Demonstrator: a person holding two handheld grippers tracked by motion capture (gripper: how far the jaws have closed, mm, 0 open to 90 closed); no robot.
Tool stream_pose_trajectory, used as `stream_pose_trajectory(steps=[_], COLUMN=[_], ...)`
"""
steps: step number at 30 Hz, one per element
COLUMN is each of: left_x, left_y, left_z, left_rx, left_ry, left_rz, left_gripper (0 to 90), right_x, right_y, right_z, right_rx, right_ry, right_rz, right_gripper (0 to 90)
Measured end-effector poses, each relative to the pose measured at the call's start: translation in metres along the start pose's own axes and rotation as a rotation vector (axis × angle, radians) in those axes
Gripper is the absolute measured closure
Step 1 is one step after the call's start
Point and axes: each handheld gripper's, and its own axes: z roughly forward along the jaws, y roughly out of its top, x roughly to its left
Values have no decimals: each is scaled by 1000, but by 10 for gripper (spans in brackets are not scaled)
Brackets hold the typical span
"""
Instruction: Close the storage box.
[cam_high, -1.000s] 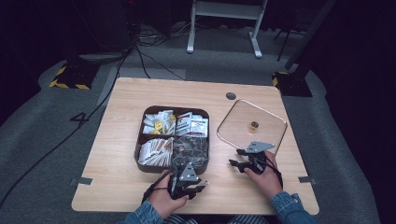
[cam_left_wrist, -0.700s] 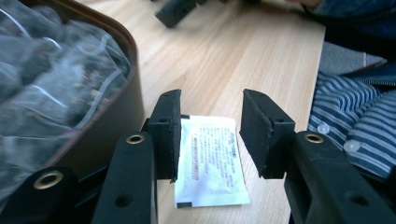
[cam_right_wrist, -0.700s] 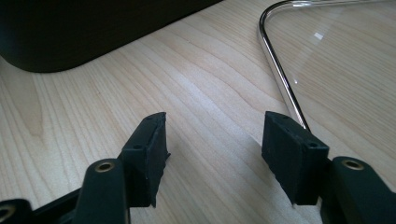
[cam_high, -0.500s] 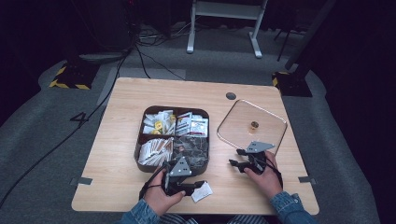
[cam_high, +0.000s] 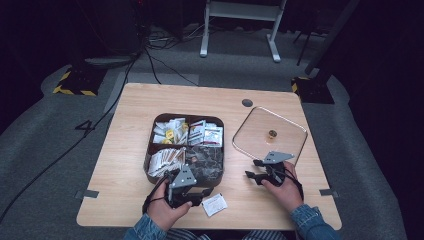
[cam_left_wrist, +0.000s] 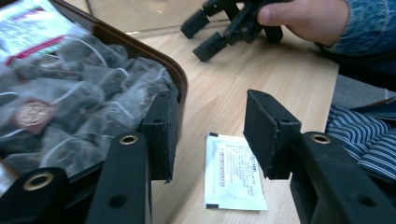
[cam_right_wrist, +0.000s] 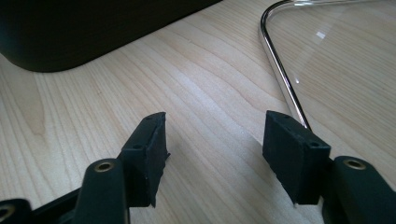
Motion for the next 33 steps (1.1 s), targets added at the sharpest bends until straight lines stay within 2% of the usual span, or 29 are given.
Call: stream_pose_trajectory(steps=[2,3,4,9,10,13,17,21,24,25,26,29,30,31,32,33], left_x=[3,6,6,18,20,26,33,42,47,50,50,57,60,66,66,70], left_y=[0,0,0,0,-1,-6,-12,-20,-24,-26,-26,-32,-34,-40,-40,-45], left_z=[-7,-14,-14,-39,-42,-55,-67,-81,-90,-96,-96,-106,-108,-112,-112,-112], left_rx=[-18,-38,-38,-80,-81,-77,-92,-118,-118,-118,-118,-118,-115,-104,-104,-101], left_ry=[23,59,59,152,164,235,283,338,390,412,412,447,458,484,484,506], left_rz=[-5,-12,-12,-41,-43,-44,-82,-137,-148,-155,-155,-183,-197,-229,-229,-248], left_gripper=[543,539,539,529,525,508,476,424,394,379,376,366,360,348,346,346], right_x=[0,0,0,0,-1,-3,-8,-16,-23,-28,-28,-36,-38,-42,-42,-45], right_y=[0,0,0,4,6,12,19,26,31,32,32,34,35,36,36,37], right_z=[0,0,0,0,-1,-4,-8,-15,-19,-19,-19,-17,-17,-18,-18,-19], right_rx=[0,-2,-2,-24,-27,-48,-68,-99,-113,-105,-105,-91,-93,-87,-87,-87], right_ry=[1,6,6,1,2,14,18,9,9,16,16,7,3,-6,-6,-13], right_rz=[-2,-5,-5,-23,-23,-7,2,13,32,41,41,47,52,66,66,70], right_gripper=[411,422,422,426,428,433,439,438,429,424,424,413,410,406,406,406])
